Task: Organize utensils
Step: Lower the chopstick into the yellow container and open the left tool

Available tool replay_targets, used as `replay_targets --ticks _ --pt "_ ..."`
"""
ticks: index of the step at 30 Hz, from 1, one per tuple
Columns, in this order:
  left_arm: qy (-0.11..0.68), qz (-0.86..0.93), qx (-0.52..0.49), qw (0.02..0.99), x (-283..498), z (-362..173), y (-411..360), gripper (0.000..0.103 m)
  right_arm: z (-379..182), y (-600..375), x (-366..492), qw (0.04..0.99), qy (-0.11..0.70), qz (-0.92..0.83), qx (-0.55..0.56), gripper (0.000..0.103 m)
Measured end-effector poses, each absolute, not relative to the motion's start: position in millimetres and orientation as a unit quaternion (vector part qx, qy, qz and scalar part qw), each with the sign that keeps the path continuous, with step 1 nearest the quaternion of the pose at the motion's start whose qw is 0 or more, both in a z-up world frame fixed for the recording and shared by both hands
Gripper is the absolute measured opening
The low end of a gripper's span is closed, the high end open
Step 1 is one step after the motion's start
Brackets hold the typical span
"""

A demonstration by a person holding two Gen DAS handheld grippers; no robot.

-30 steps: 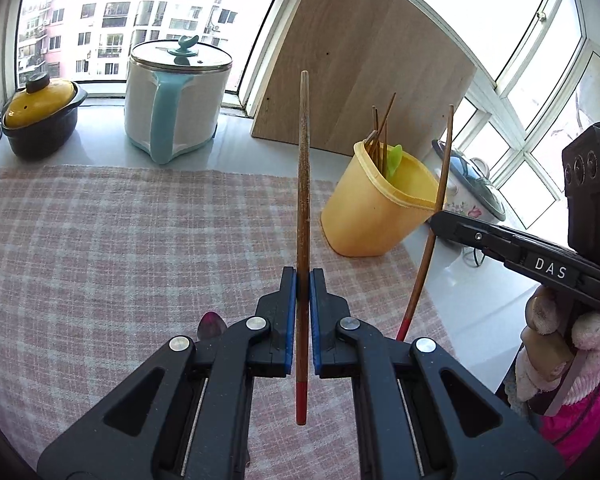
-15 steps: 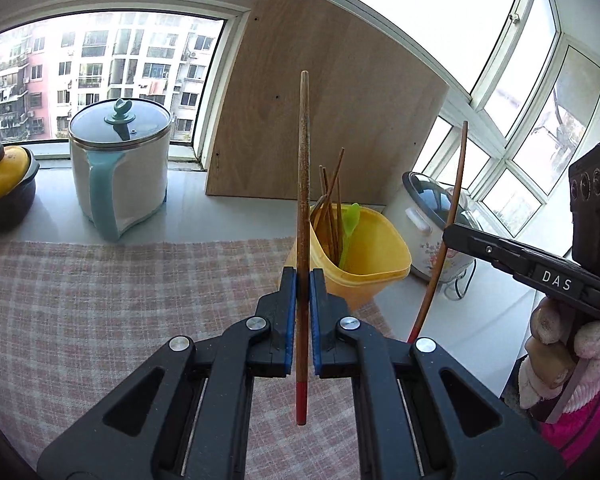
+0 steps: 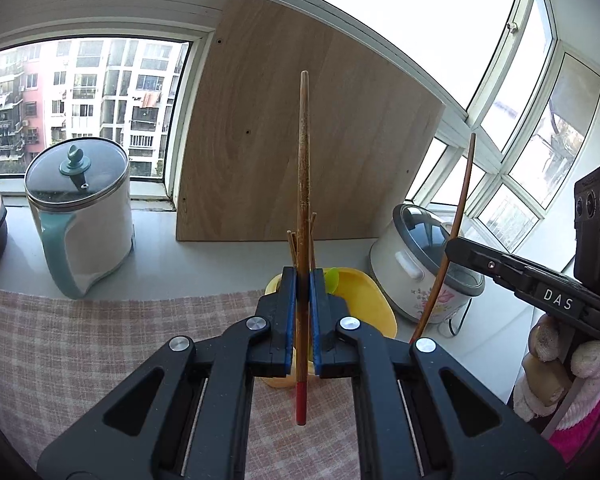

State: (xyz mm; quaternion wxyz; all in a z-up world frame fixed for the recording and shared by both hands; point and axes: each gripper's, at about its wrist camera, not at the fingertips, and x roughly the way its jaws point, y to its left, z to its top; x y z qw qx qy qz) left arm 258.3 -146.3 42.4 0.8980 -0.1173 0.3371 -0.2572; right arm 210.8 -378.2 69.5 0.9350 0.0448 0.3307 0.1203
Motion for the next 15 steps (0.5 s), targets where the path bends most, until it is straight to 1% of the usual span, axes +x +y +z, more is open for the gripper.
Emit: replay_targets --ticks 7,15 --pt "0.327 -0.244 -0.100 0.907 286.8 49.6 -173.2 0.004 71.6 -387.0 234.3 0.936 0.326 0.122 0.058 0.005" --pt "0.335 -0.240 -0.097 0.906 310.1 32.3 -194.1 0.004 61.9 -399.6 257.5 0.934 0.332 0.115 0.061 0.005"
